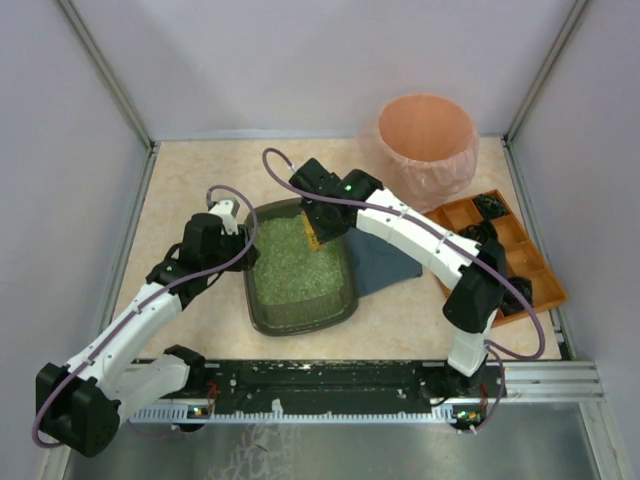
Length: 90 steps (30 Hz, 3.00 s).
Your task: Clean the litter box
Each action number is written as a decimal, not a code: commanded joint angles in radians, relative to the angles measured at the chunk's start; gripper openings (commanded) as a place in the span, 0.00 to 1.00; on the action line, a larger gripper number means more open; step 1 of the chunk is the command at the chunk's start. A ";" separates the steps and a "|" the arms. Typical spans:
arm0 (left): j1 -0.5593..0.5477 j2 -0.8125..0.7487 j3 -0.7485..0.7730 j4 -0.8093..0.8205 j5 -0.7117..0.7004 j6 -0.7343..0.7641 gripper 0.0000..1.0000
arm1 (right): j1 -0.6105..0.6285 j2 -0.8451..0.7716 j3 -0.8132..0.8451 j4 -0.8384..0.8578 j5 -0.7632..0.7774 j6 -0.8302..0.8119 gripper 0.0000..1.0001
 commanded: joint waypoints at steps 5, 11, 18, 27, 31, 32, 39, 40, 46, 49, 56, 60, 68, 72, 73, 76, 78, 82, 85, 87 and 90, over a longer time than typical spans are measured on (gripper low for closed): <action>-0.002 -0.032 0.006 0.010 -0.014 -0.011 0.45 | -0.014 -0.237 -0.140 0.276 -0.223 -0.001 0.00; -0.002 -0.041 0.005 0.013 -0.017 -0.011 0.46 | -0.039 -0.236 -0.226 0.389 -0.403 0.057 0.00; -0.001 -0.044 0.004 0.013 -0.019 -0.011 0.45 | -0.046 -0.132 -0.239 0.451 -0.490 0.077 0.00; -0.001 -0.040 0.004 0.012 -0.017 -0.013 0.46 | -0.052 0.012 -0.145 0.413 -0.598 0.068 0.00; -0.002 -0.041 0.004 0.013 -0.017 -0.013 0.46 | -0.053 0.067 -0.105 0.384 -0.594 0.067 0.00; -0.001 -0.041 0.004 0.012 -0.017 -0.013 0.45 | -0.050 0.077 -0.091 0.365 -0.561 0.066 0.00; -0.001 -0.037 0.004 0.014 -0.012 -0.012 0.46 | -0.038 0.121 0.034 0.131 -0.184 0.055 0.00; -0.001 -0.035 0.005 0.015 -0.012 -0.012 0.46 | -0.039 0.123 0.044 0.103 -0.147 0.054 0.00; 0.001 -0.033 0.005 0.016 -0.012 -0.012 0.46 | -0.038 0.118 0.061 -0.016 0.047 0.062 0.00; 0.000 -0.032 0.005 0.016 -0.011 -0.012 0.46 | -0.039 0.092 0.062 -0.031 0.067 0.069 0.00; -0.001 -0.034 0.003 0.014 -0.015 -0.013 0.46 | -0.043 0.009 0.125 -0.020 0.036 0.080 0.00; 0.000 -0.035 0.003 0.013 -0.017 -0.011 0.45 | -0.051 -0.045 0.124 0.040 -0.080 0.085 0.00; 0.000 -0.036 0.003 0.013 -0.018 -0.011 0.45 | -0.089 -0.107 -0.073 0.305 -0.407 0.137 0.00; 0.000 -0.037 0.003 0.013 -0.018 -0.011 0.45 | -0.098 -0.094 -0.139 0.395 -0.471 0.180 0.00; 0.000 -0.036 0.004 0.013 -0.018 -0.012 0.46 | -0.101 -0.090 -0.152 0.413 -0.486 0.190 0.00; 0.000 -0.036 0.003 0.013 -0.018 -0.011 0.46 | -0.106 -0.066 -0.166 0.465 -0.529 0.213 0.00; 0.000 -0.036 0.004 0.014 -0.016 -0.012 0.46 | -0.110 -0.041 -0.152 0.483 -0.548 0.220 0.00; 0.001 -0.034 0.003 0.014 -0.013 -0.011 0.46 | -0.116 0.021 -0.106 0.506 -0.591 0.232 0.00; 0.001 -0.035 0.003 0.013 -0.013 -0.011 0.45 | -0.119 0.082 -0.061 0.484 -0.579 0.237 0.00; 0.000 -0.036 0.003 0.013 -0.014 -0.012 0.45 | -0.121 0.116 -0.031 0.454 -0.550 0.239 0.00; 0.000 -0.038 0.003 0.013 -0.014 -0.012 0.45 | -0.123 0.151 -0.009 0.427 -0.504 0.251 0.00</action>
